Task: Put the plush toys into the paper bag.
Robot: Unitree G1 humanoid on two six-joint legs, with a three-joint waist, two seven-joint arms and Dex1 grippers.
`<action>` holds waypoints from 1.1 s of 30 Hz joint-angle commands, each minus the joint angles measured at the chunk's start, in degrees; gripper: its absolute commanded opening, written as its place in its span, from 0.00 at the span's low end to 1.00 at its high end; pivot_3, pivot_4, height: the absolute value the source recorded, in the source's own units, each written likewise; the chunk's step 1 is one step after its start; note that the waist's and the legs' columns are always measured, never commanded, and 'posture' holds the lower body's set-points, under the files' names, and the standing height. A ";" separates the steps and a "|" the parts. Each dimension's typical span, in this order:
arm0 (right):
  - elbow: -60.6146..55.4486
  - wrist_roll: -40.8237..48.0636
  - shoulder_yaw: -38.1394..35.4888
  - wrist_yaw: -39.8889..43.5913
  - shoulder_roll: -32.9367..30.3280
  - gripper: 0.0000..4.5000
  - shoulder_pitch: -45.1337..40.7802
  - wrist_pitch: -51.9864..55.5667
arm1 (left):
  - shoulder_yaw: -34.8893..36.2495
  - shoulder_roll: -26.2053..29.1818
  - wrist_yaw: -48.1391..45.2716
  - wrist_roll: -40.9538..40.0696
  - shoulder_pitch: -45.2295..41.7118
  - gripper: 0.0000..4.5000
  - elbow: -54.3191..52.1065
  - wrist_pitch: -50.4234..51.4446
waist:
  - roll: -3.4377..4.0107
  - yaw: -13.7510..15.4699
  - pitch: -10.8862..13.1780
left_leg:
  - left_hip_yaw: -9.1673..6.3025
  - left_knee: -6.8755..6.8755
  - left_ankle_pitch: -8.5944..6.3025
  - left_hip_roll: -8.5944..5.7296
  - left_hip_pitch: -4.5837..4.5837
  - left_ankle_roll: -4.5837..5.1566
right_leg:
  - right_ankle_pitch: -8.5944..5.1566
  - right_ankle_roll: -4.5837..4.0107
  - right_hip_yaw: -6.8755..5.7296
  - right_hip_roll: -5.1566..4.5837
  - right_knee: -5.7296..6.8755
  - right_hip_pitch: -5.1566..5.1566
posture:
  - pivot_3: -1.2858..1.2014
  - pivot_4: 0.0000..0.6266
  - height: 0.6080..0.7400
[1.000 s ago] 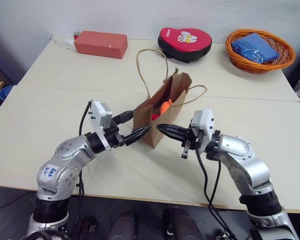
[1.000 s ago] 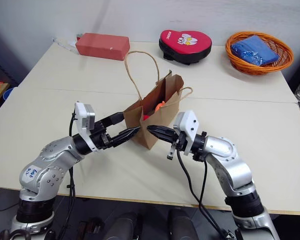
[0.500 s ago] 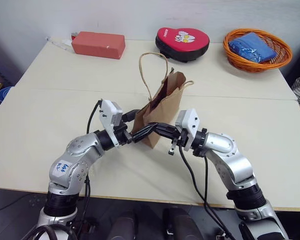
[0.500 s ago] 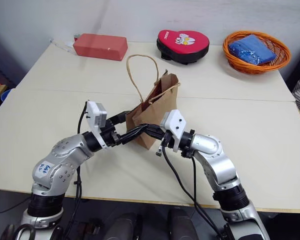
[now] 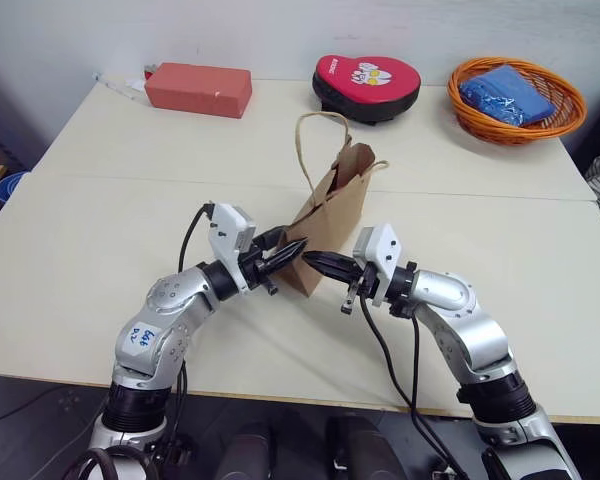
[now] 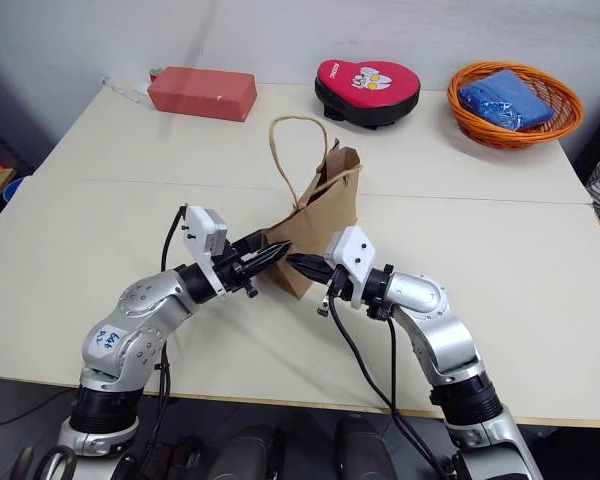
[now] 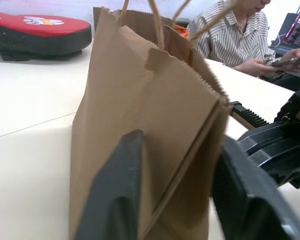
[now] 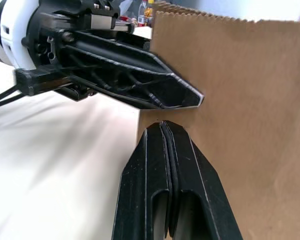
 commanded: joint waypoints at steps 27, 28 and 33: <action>-3.45 17.15 -43.85 20.59 -24.56 0.00 31.51 -9.22 | -2.48 13.53 -63.89 -0.16 -21.20 0.01 42.75 -29.95 | 0.01 0.16 0.02 | 0.00 -0.11 -0.09 0.00 0.56 0.17 | 0.00 0.00 -0.08 0.03 -0.36 0.81 | 0.52 0.24 1.00; -4.08 17.25 -44.25 20.73 -24.61 0.00 32.16 -9.17 | -2.49 13.44 -64.01 0.86 -21.94 0.01 45.45 -32.48 | 0.01 0.08 0.02 | 0.00 -0.11 -0.09 0.01 0.56 0.18 | 0.00 0.00 -0.09 0.04 -0.37 0.81 | 0.52 0.24 1.00; -5.54 17.66 -43.87 19.83 -24.14 0.00 32.10 -8.63 | -2.33 14.63 -64.10 1.53 -23.88 0.01 49.55 -33.78 | 0.01 0.15 0.02 | 0.00 -0.09 -0.09 0.02 0.56 0.18 | 0.00 0.00 -0.07 0.04 -0.34 0.79 | 0.52 0.24 1.00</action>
